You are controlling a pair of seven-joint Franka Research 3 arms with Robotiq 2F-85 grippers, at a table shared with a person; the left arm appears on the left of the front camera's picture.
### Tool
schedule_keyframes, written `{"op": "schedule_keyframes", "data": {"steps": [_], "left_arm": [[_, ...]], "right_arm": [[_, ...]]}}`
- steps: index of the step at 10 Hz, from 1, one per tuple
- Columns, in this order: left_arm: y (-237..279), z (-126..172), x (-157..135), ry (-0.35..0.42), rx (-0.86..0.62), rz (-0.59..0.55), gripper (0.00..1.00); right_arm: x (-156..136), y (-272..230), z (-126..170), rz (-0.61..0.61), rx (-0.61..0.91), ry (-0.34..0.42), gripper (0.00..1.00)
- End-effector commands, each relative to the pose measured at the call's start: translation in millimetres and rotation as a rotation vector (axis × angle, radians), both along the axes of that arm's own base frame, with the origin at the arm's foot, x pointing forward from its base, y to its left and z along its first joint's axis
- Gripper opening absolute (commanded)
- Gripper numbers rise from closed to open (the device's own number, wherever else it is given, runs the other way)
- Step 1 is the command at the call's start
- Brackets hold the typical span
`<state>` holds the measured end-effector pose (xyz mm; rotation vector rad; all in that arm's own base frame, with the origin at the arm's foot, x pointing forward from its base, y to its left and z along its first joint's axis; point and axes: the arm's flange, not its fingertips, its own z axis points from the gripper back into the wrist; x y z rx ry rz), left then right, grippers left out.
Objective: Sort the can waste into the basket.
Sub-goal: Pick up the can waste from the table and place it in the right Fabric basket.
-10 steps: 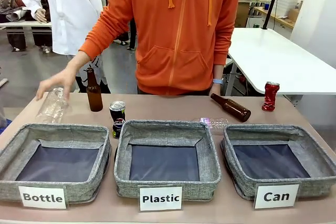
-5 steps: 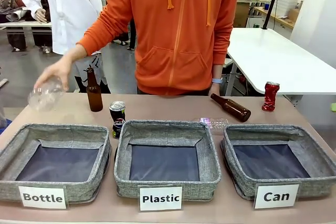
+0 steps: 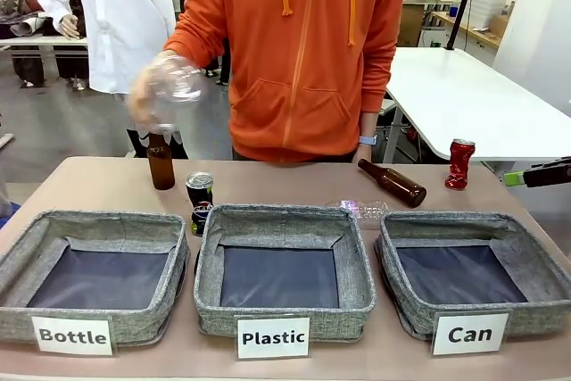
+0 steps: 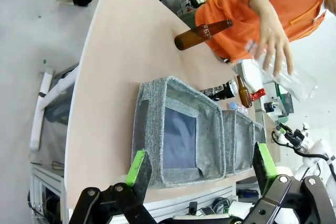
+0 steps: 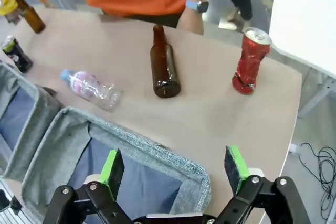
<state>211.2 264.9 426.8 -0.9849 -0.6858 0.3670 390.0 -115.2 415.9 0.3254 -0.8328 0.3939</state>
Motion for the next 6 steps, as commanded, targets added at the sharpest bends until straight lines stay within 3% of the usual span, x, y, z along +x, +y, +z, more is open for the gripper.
{"op": "schedule_keyframes", "data": {"steps": [1, 3, 4, 6], "left_arm": [[2.3, 1.6, 0.7, -0.029, -0.001, -0.007, 1.0], [2.3, 1.6, 0.7, -0.029, -0.001, -0.007, 1.0], [2.3, 1.6, 0.7, -0.029, -0.001, -0.007, 1.0], [2.3, 1.6, 0.7, -0.029, -0.001, -0.007, 1.0]], "right_arm": [[-5.2, -0.8, 7.6, 0.013, -0.015, -0.003, 1.0], [-0.3, 0.0, 1.5, 0.003, -0.005, -0.002, 1.0], [11.4, -2.5, -8.9, 0.087, -0.091, 0.014, 1.0], [51.1, -14.5, -29.6, 0.207, -0.104, -0.069, 1.0]]}}
